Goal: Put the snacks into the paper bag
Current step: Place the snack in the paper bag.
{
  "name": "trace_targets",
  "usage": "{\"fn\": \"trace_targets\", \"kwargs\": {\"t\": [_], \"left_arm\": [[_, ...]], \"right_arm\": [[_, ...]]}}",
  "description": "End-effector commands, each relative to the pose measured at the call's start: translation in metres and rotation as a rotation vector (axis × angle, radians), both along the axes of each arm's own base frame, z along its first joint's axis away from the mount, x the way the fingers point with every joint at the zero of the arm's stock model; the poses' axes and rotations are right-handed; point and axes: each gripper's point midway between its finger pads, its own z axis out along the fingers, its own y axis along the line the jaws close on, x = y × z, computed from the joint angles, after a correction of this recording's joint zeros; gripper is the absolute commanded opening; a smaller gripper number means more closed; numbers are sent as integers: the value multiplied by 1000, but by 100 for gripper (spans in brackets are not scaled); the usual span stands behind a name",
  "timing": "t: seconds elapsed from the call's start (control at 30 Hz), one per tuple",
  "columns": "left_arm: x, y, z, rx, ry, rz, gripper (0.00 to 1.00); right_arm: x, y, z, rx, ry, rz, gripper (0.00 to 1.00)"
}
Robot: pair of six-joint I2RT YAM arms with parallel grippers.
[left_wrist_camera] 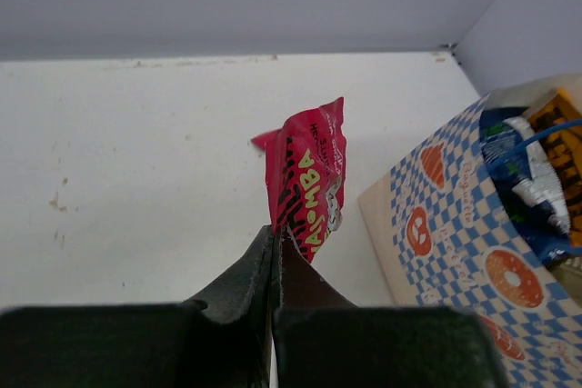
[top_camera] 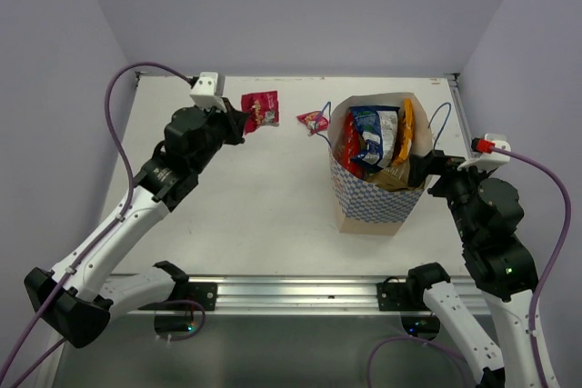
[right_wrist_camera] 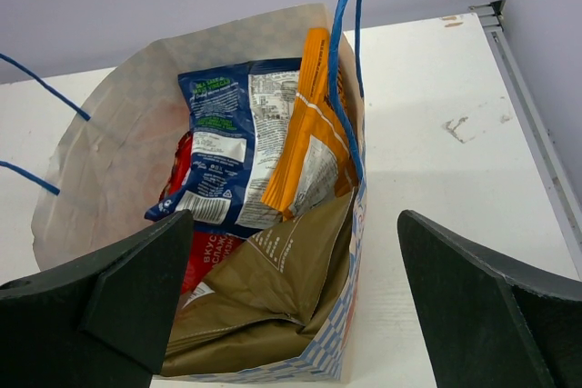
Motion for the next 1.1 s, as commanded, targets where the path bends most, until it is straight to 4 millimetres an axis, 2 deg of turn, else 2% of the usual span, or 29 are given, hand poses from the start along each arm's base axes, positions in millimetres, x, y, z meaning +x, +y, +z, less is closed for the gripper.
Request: {"fn": "trace_targets", "kwargs": {"t": [0.0,0.2,0.43,0.57,0.67,0.8,0.87,0.9,1.07], "left_arm": [[3,0,99,-177,-279,15,0],[1,-7,136,-265,-377,-19,0],[-13,-31,174,-338,-477,-120,0],[-28,-51,193,-355,-522,-209,0],[-34,-83,195,-328,-511,-295,0],[-46,-126,181,-293,-450,-435,0],[-50,-139,178,-277,-440,-477,0],[-49,-150,167,-254,-414,-501,0],[-56,-189,144,-168,-356,-610,0]], "right_arm": [[-4,-1,15,-2,-46,3,99],[-5,-2,14,-2,-46,-2,98],[-4,-1,13,-1,-45,3,99],[-4,-1,12,-2,-45,1,99],[-4,-1,13,-1,-48,3,99],[-4,-1,13,-1,-49,3,99],[-4,-2,14,-1,-51,0,99],[-5,-2,14,0,-52,0,99],[-6,-3,16,-5,-58,-3,99]]}}
